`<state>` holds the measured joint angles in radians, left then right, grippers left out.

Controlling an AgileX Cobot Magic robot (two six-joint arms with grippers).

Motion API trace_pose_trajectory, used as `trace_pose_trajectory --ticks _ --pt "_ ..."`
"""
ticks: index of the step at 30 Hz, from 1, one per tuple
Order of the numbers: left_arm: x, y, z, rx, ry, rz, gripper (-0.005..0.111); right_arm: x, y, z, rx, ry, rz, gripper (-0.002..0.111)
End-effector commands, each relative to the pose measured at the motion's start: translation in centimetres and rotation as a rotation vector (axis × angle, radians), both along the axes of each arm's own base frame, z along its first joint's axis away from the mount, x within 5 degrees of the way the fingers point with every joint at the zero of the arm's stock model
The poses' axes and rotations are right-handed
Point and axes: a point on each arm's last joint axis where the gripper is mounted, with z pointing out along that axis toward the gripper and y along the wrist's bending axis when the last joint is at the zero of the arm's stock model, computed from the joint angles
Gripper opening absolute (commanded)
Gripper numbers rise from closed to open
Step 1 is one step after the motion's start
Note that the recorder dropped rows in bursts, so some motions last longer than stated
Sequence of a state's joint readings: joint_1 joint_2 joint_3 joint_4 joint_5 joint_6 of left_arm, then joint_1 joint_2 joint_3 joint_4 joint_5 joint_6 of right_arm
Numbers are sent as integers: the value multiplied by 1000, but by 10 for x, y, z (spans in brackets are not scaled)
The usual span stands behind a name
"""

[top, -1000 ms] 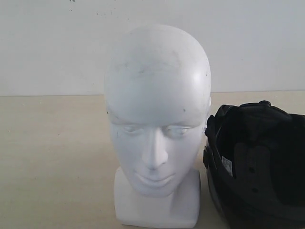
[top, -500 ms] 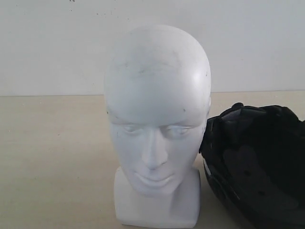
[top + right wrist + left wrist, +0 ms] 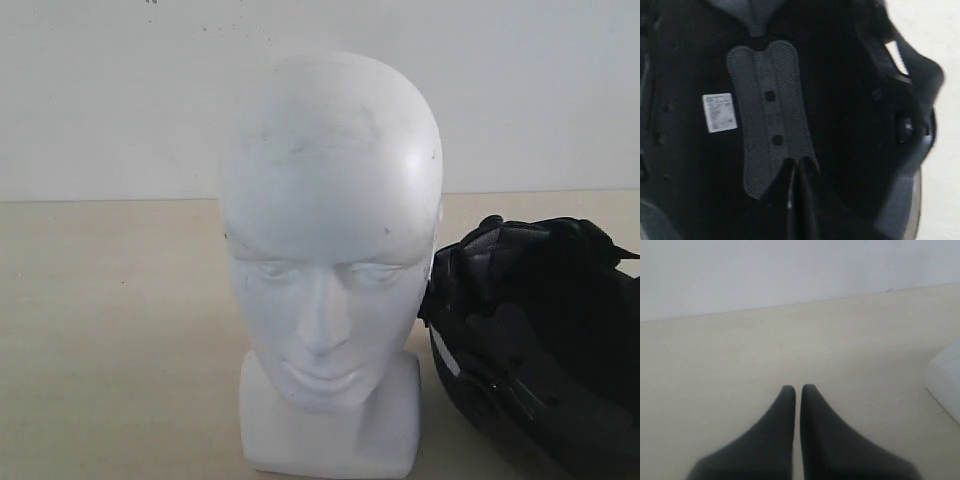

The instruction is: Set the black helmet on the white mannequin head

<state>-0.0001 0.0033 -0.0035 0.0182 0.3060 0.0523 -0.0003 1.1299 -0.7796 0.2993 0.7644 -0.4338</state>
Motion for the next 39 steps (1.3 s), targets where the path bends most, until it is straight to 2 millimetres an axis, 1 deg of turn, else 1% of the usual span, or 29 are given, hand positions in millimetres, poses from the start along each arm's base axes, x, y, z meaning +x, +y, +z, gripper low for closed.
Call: trace_pose_trajectory --ticks 1,4,6,9,11,13,17,19,21,22,23,24,27,29,32,35,36,39 --pt "0 0 -1 -14 -3 4 4 -15 16 9 19 -16 210 0" --pt "0 0 -1 -14 -3 4 4 -30 33 13 -21 8 348 0" --pt "0 0 -1 -14 -3 4 4 -40 45 16 -24 11 377 0" --pt "0 0 -1 -14 -3 4 4 -49 62 20 -39 -12 371 0" --pt "0 0 -1 -14 -3 4 4 -54 74 18 -62 -17 378 0" --pt "0 0 -1 -14 -3 4 4 -55 81 14 -115 -45 381 0" --pt "0 0 -1 -14 -3 4 4 -56 86 8 -191 -132 254 0" --pt "0 0 -1 -14 -3 4 4 -59 88 6 -193 -131 236 1" --pt "0 0 -1 -14 -3 4 4 -62 91 4 -162 -104 241 7" --pt "0 0 -1 -14 -3 4 4 -63 92 4 -138 -89 236 13" --pt "0 0 -1 -14 -3 4 4 -64 93 3 -125 -78 236 22" --pt "0 0 -1 -14 -3 4 4 -65 94 3 -119 -73 234 33" --pt "0 0 -1 -14 -3 4 4 -65 94 3 -119 -72 238 73" --pt "0 0 -1 -14 -3 4 4 -64 95 2 -124 -66 238 86" --pt "0 0 -1 -14 -3 4 4 -60 98 -5 -149 -42 242 87" --pt "0 0 -1 -14 -3 4 4 -53 104 -17 -190 3 249 85" --pt "0 0 -1 -14 -3 4 4 -46 110 -27 -216 29 258 85" --pt "0 0 -1 -14 -5 4 4 -33 126 -42 -183 15 280 85"
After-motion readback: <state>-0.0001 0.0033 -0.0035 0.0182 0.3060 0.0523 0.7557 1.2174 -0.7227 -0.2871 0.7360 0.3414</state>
